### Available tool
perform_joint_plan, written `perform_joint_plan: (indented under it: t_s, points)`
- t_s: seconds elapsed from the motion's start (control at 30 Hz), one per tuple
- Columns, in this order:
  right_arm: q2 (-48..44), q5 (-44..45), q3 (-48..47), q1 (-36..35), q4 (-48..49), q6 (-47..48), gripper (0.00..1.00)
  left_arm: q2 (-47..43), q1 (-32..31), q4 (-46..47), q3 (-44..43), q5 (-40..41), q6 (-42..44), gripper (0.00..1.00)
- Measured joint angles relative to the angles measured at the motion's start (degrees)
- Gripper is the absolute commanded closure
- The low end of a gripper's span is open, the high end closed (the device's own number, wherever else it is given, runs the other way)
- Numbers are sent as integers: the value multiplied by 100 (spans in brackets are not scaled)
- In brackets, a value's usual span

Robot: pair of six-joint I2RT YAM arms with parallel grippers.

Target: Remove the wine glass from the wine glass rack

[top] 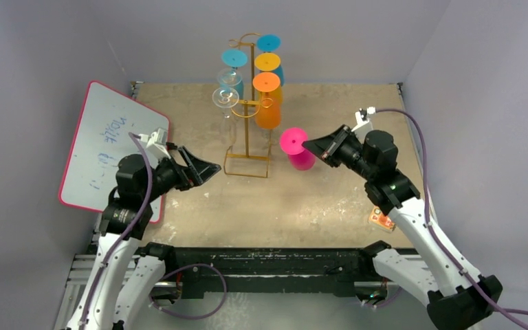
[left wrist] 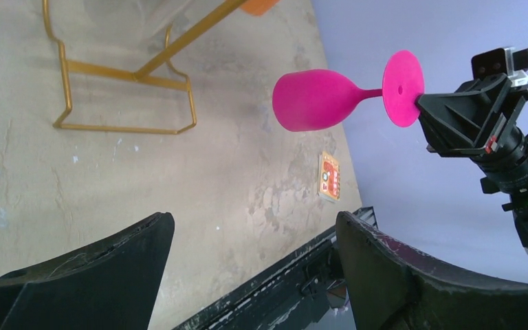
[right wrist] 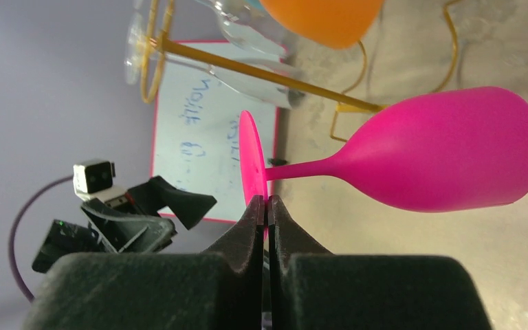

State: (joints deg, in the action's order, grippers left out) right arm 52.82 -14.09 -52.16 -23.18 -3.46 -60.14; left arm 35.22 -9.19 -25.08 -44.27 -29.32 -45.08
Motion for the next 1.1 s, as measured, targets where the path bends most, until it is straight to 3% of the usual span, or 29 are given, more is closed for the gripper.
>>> perform_joint_plan:
  t_s: [0.2,0.57,0.83,1.1]
  points:
    - [-629,-129,879,0,-46,284,100,192,-402,22,330,9,-72,19]
    - [-1215,-601,1941,0,527,525,100,933,-3303,817,367,2144,-501,20]
    - [-1303,-1364,2463,0,1392,544,100,1261,-3709,2605,951,2618,-1202,25]
    - [-1110,-1976,2546,0,1851,446,100,1786,-4030,3547,1235,2686,-1554,28]
